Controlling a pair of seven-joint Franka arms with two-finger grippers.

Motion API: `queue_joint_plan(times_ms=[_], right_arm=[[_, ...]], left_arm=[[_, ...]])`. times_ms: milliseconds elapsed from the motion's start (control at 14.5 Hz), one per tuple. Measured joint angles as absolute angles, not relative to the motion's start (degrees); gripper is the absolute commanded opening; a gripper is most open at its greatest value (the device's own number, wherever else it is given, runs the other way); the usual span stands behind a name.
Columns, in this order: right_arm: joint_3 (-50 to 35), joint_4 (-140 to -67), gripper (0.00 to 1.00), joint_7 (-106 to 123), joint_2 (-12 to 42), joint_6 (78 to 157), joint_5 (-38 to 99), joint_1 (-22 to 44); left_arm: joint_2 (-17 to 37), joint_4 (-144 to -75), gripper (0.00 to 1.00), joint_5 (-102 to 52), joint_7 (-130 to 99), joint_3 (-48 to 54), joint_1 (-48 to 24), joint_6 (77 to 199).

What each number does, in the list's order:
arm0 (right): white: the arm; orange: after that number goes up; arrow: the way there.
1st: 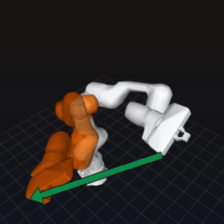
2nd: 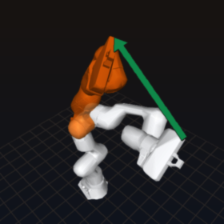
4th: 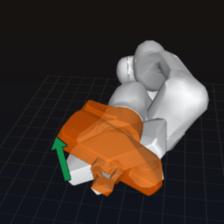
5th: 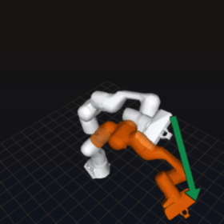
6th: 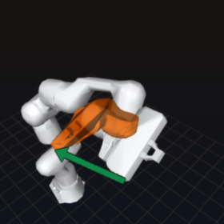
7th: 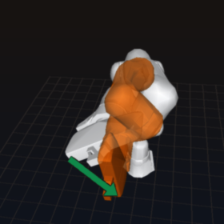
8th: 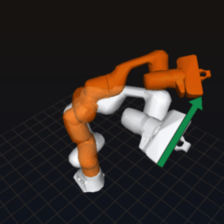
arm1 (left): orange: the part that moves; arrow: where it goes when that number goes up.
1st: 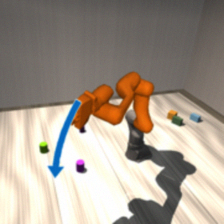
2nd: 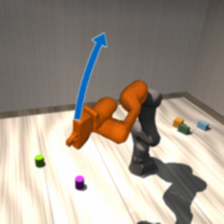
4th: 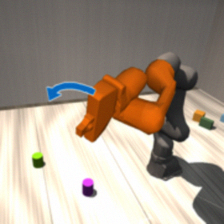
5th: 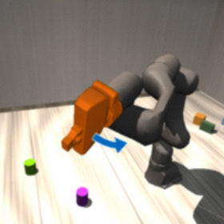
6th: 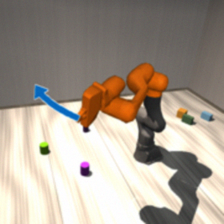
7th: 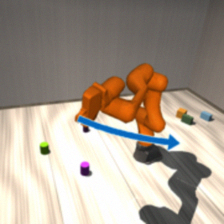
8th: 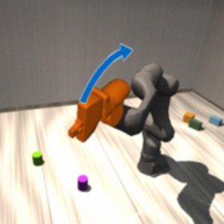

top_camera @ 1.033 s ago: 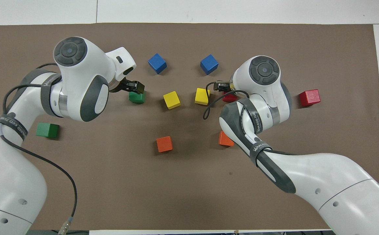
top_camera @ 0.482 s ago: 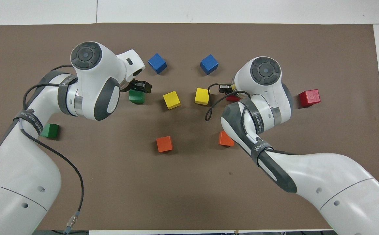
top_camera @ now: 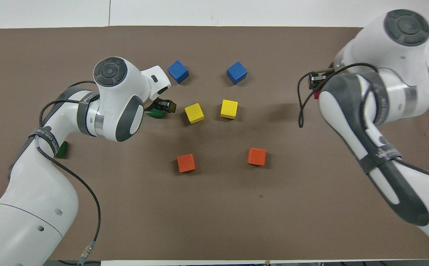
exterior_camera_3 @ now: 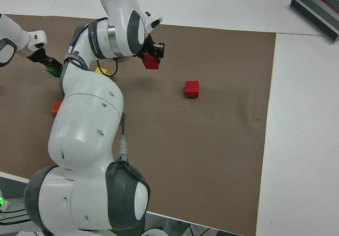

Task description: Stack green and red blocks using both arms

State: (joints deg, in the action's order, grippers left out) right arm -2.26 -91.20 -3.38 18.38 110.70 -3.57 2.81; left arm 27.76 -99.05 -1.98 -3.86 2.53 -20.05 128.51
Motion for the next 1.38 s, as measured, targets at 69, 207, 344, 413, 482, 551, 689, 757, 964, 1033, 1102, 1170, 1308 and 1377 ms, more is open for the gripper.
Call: queue_joint_plan(times_ms=[69, 207, 344, 413, 482, 551, 689, 757, 964, 1033, 1102, 1170, 1308, 1377], right_arm=[[-2.27, -91.9, 0.0, -0.55, 17.41, 110.13, -3.55, 0.42], [-2.32, -94.3, 0.0, 3.17, 16.79, 111.31, -3.37, -3.41], [-2.33, -97.46, 0.0, 4.84, 16.77, 115.09, -2.25, -5.83], [-2.34, -99.04, 0.0, 5.58, 16.74, 117.33, -1.83, -6.36], [-2.33, -100.84, 0.0, 6.33, 16.62, 119.72, -1.45, -6.56], [-2.37, -102.41, 0.0, 6.52, 16.46, 121.5, -1.38, -6.56], [-2.54, -104.38, 0.0, 7.24, 16.21, 123.09, -1.38, -6.55], [-2.54, -104.79, 0.0, 8.09, 16.15, 123.26, -1.38, -6.56], [-2.49, -105.91, 0.0, 10.47, 15.91, 123.31, -1.36, -6.57], [-2.49, -106.35, 0.0, 11.43, 15.73, 123.56, -1.36, -6.57], [-2.49, -106.85, 0.0, 12.16, 15.56, 124.15, -1.36, -6.58], [-2.48, -107.35, 0.0, 12.65, 15.43, 124.83, -1.35, -6.6], [-2.45, -108.2, 0.0, 12.78, 15.21, 126.01, -1.35, -6.64], [-2.42, -108.46, 0.0, 12.78, 15.12, 126.38, -1.35, -6.72]], left_arm=[[27.76, -99.26, 0.59, -1.87, -3.86, 2.5, -20.05, 128.52], [27.76, -99.4, 0.0, -1.81, -3.86, 2.47, -20.05, 128.5], [27.74, -99.4, 0.0, -1.66, -3.86, 2.4, -20.05, 128.37], [27.73, -99.38, 0.0, -1.63, -3.86, 2.34, -20.05, 128.21], [27.7, -99.29, 0.0, -1.63, -3.86, 2.18, -20.05, 127.76], [27.64, -99.05, 0.0, -1.63, -3.88, 2.0, -20.03, 127.02], [27.21, -97.74, 0.0, -1.63, -4.12, 1.46, -19.82, 124.68], [26.48, -96.96, 0.0, -1.63, -4.3, 1.14, -19.28, 123.28], [20.48, -95.9, 0.0, -1.63, -4.28, 0.84, -14.35, 115.41], [17.95, -95.89, 0.0, -1.6, -3.97, 0.78, -12.49, 112.04], [15.66, -95.96, 0.0, -1.52, -3.14, 0.73, -10.74, 109.04], [13.65, -96.3, 0.0, -1.43, -1.58, 0.67, -9.01, 106.87], [10.61, -98.2, 0.0, -1.35, 2.51, 0.6, -5.14, 105.3], [9.54, -99.62, 0.0, -1.34, 5.06, 0.56, -3.05, 105.21]])
